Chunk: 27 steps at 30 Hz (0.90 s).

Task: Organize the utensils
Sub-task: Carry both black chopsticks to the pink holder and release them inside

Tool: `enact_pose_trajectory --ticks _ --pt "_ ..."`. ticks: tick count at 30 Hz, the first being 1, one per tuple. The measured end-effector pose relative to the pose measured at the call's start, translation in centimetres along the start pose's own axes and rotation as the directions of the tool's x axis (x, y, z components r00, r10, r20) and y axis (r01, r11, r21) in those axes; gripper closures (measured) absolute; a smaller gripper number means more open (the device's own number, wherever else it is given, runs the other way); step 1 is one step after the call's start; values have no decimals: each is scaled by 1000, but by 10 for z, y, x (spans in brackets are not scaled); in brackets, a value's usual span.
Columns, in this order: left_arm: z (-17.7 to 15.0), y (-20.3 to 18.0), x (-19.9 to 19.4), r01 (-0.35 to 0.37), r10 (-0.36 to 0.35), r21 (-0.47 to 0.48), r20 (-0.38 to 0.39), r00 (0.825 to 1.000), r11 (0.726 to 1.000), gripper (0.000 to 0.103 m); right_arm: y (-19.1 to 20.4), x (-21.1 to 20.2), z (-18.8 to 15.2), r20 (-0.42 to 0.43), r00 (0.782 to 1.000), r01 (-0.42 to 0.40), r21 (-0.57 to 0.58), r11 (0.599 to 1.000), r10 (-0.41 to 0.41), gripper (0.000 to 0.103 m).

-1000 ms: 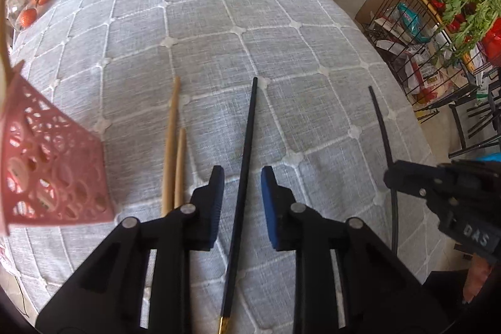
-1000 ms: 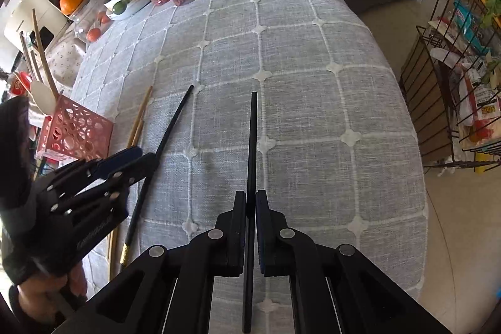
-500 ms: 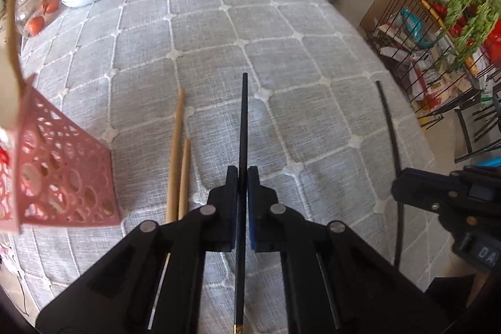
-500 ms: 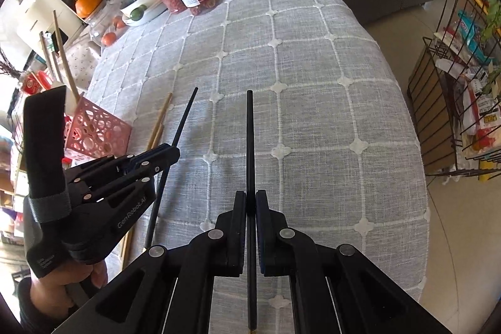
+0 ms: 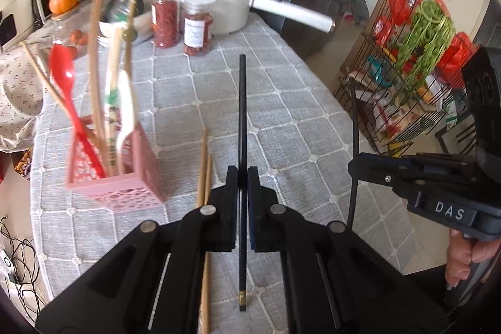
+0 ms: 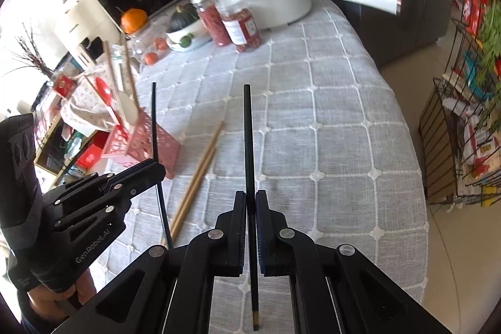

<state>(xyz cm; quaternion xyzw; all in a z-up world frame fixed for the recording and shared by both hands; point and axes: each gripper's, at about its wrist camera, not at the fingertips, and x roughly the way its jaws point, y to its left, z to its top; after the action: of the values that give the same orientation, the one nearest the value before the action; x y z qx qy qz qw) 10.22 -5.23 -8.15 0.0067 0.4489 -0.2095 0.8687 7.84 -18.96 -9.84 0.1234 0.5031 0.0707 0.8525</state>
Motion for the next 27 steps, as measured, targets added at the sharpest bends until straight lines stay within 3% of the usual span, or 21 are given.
enact_pose_trajectory --ticks 7,10,14,24,27 --pt "1 12 -48 14 -11 -18 128 992 1000 97 39 -29 1 111 993 -34 -103 994 45 97" --pt "2 15 -67 4 1 -21 196 981 1000 97 55 -39 4 169 983 -44 -141 989 68 97" --pt "6 21 -91 5 6 -37 293 956 999 97 76 -49 10 246 966 -29 -191 981 76 97" --pt "11 41 -140 -57 93 -88 502 860 995 97 109 -75 26 379 919 -22 -233 972 112 97" --pt "11 49 -142 -85 126 -103 508 852 991 97 114 -77 28 388 913 -33 -234 972 125 97"
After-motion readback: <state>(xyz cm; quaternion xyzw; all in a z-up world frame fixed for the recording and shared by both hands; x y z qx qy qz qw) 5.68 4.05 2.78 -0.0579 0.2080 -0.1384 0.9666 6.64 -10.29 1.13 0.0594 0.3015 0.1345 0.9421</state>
